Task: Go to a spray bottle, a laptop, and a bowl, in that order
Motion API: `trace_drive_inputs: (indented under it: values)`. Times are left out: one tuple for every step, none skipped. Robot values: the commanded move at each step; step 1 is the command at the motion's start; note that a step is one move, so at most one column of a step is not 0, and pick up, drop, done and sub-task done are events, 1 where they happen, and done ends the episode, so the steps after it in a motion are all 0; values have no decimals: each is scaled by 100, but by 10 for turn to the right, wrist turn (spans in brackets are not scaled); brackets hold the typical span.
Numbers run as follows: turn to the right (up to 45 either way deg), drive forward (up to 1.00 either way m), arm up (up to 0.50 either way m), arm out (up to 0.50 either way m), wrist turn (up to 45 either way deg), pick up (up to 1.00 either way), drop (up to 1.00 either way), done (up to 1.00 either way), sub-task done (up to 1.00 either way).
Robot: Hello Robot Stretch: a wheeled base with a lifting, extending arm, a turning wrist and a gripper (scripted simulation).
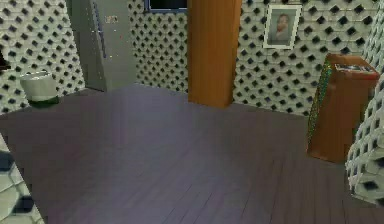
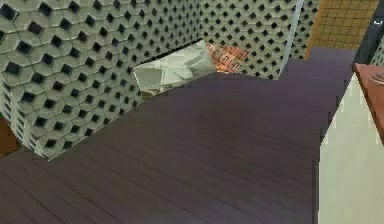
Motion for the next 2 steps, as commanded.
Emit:
trace_drive_inputs:
  values:
    - [270, 0, 0, 0, 0, 0, 0, 0, 0]
    - [0, 15, 0, 0, 0, 0, 0, 0, 0]
